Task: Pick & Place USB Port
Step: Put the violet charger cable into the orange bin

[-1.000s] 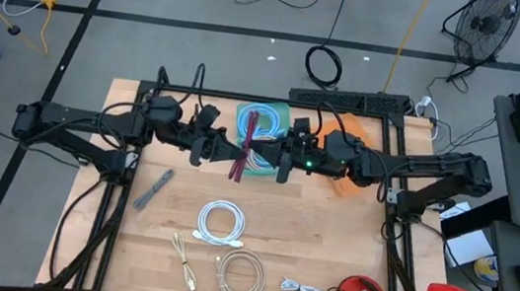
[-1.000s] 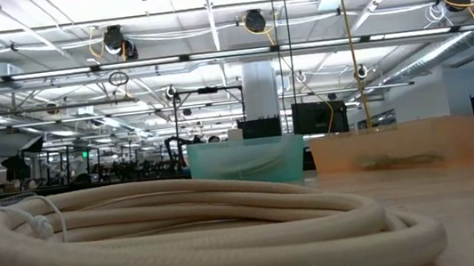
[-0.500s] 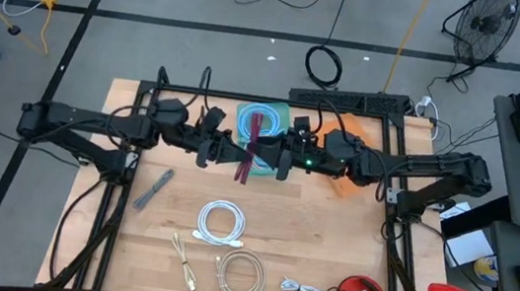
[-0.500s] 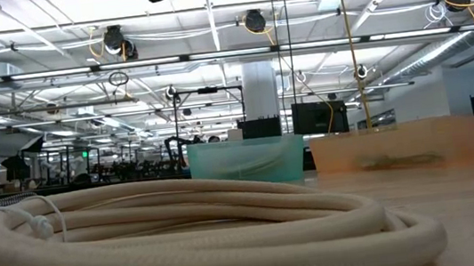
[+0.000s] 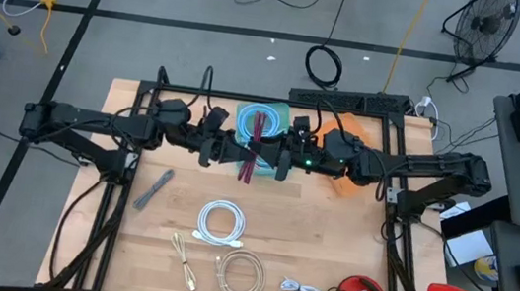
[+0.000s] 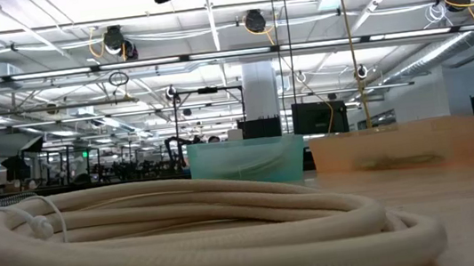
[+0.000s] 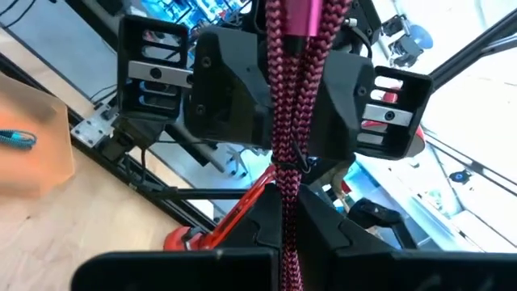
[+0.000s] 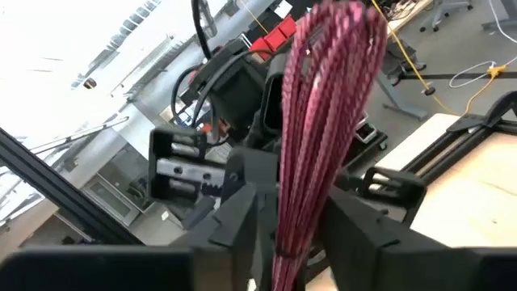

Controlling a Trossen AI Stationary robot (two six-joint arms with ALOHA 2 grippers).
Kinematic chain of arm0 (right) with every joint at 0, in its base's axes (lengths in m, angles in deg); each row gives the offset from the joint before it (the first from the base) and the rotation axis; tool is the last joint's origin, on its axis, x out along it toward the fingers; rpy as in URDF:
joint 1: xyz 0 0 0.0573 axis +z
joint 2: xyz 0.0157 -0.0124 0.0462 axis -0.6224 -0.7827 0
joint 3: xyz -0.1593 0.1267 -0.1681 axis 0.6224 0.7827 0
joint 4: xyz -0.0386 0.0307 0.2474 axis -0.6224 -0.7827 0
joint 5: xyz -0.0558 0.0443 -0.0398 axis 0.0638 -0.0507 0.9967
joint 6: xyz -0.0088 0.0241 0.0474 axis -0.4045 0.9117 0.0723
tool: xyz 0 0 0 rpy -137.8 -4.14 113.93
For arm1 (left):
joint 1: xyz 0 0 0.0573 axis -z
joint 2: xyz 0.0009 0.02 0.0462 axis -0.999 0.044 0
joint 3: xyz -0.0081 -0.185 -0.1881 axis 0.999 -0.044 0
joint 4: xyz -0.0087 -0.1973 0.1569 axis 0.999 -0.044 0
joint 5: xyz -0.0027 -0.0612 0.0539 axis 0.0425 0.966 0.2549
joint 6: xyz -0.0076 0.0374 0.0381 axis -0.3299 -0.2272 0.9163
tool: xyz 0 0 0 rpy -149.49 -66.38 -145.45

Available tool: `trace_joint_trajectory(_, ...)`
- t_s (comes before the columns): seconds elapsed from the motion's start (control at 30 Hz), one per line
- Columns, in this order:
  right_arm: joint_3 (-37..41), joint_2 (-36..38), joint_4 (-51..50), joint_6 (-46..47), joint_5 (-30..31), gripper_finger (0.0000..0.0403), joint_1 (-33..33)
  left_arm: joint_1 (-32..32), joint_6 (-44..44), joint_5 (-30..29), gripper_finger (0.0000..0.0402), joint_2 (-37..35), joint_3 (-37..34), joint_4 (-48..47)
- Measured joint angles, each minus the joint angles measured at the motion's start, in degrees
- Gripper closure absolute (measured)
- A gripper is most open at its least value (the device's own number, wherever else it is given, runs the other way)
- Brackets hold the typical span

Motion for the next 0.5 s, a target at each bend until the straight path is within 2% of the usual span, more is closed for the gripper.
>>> trace_joint_trajectory(0.3, 0.00, 0.00, -0.04, -0.05, -1.51, 0.0382, -0.09, -0.04, -0.23, 0.11, 0.0388, 0.04, 0.00, 0.25)
trace_joint_trajectory(0.5, -0.15, 0.67, -1.58, 0.36, -2.88, 0.0382, -0.81, -0.18, -0.91, 5.36, 0.0324, -0.89, -0.09, 3.45)
